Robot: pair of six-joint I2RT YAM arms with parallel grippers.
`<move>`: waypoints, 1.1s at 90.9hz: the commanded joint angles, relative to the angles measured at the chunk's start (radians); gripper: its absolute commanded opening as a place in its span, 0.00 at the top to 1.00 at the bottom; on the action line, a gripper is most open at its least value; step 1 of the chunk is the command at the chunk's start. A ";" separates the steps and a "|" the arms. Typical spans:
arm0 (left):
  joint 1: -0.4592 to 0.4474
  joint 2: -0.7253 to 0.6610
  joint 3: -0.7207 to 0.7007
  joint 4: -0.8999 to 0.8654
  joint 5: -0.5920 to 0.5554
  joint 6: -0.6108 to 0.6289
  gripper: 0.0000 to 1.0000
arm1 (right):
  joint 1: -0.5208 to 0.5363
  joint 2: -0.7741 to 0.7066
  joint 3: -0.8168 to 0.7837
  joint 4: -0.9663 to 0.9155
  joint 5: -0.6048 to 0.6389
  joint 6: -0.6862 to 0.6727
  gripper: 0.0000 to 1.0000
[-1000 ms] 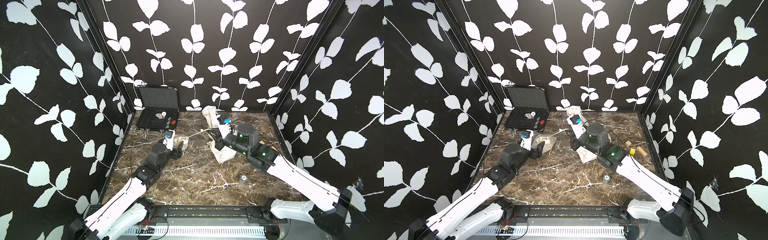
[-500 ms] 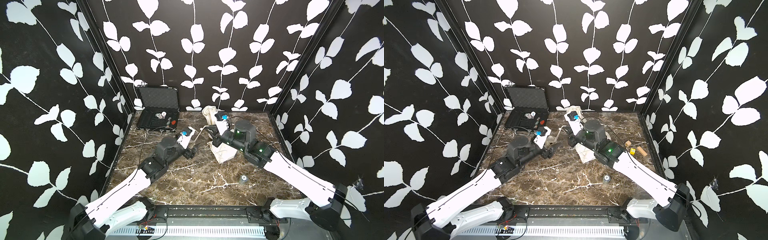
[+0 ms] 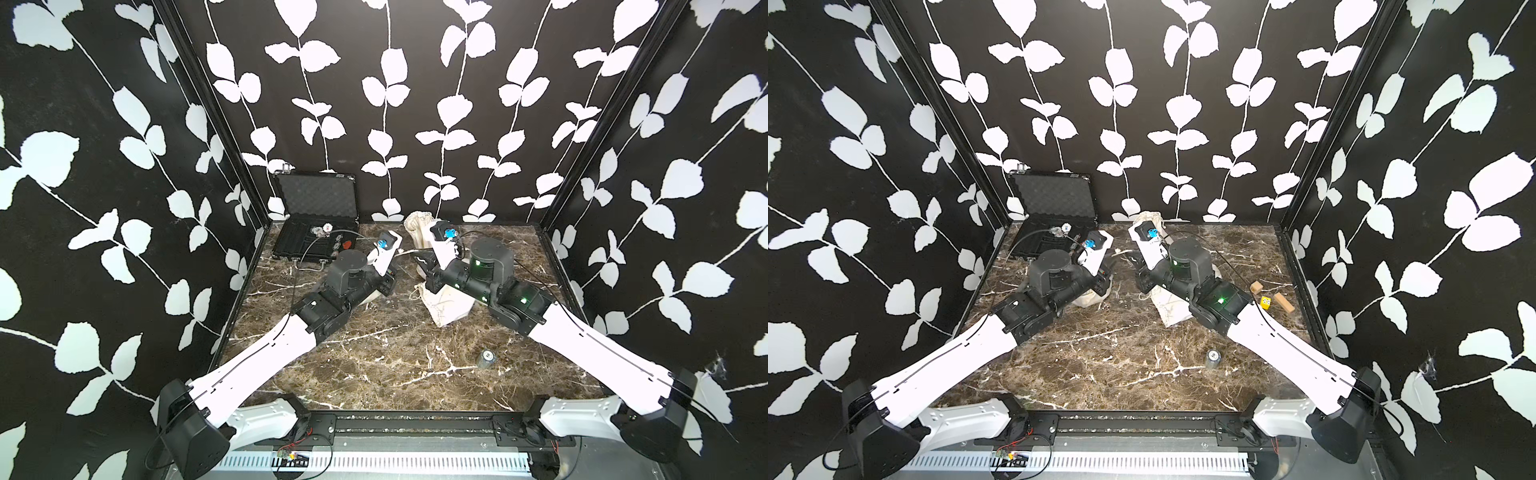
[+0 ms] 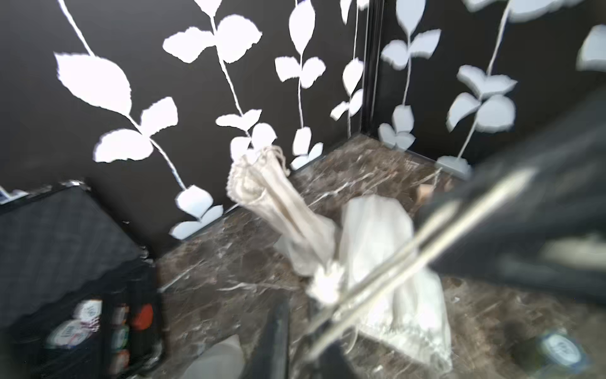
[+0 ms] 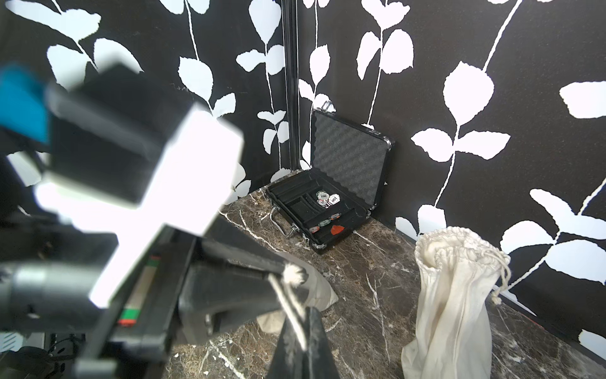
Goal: Close the soil bag
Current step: Frap the soil bag at the center of the board.
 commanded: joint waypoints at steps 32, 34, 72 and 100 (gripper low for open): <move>0.001 -0.025 0.082 -0.045 -0.130 -0.243 1.00 | 0.015 -0.019 -0.314 0.441 0.081 -0.004 0.62; 0.002 -0.026 0.082 -0.045 -0.134 -0.253 1.00 | 0.021 -0.006 -0.334 0.484 0.078 0.001 0.60; 0.002 -0.042 0.081 -0.034 -0.144 -0.345 1.00 | 0.109 0.242 -0.302 0.845 0.108 0.004 0.32; 0.002 -0.040 0.080 -0.024 -0.123 -0.378 1.00 | 0.108 0.313 -0.255 0.954 0.193 0.003 0.45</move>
